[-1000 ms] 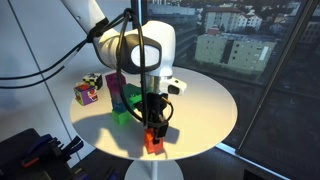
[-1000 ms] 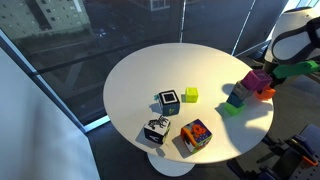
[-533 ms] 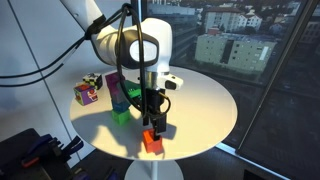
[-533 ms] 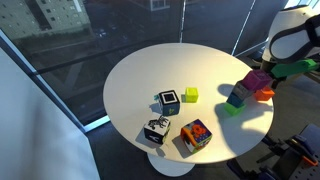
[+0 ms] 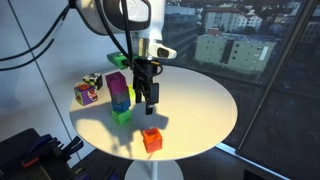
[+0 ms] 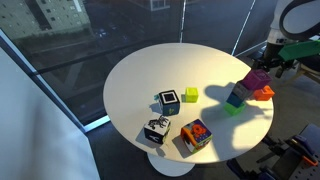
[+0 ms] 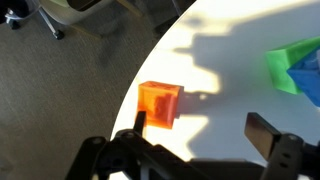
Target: Pick up the orange block and put it on the table
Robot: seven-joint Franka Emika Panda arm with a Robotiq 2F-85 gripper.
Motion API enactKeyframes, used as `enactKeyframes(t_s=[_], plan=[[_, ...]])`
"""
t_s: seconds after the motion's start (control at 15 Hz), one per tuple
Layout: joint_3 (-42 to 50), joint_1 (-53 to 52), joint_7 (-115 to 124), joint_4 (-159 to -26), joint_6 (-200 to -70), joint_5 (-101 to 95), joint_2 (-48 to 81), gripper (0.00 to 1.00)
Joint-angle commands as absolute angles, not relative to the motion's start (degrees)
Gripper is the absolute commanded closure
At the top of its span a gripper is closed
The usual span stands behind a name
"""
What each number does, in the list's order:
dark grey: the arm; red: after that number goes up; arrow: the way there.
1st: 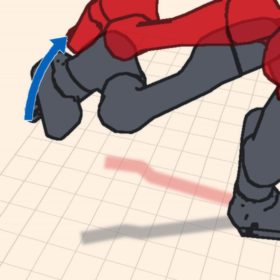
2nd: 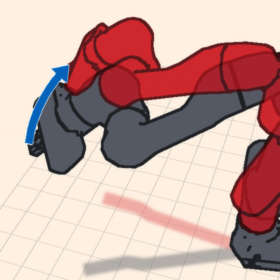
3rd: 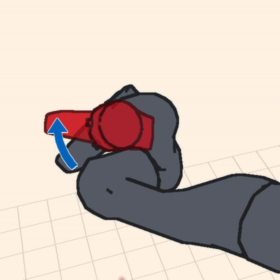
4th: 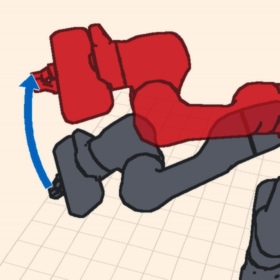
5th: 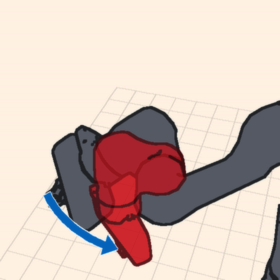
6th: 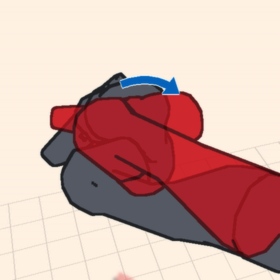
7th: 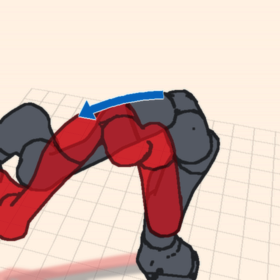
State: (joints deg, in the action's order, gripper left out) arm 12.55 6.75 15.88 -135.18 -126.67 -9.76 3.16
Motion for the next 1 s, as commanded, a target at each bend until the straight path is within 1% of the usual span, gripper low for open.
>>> enactKeyframes(t_s=[0.0,0.67,0.93], plan=[[10.84,6.93,19.35,-134.88,-122.97,-12.0,-1.56,0.0],[5.37,6.62,18.43,-134.69,-118.44,-10.63,-11.85,0.0],[3.5,5.96,16.53,-134.39,-114.62,-8.79,-14.57,0.0]])
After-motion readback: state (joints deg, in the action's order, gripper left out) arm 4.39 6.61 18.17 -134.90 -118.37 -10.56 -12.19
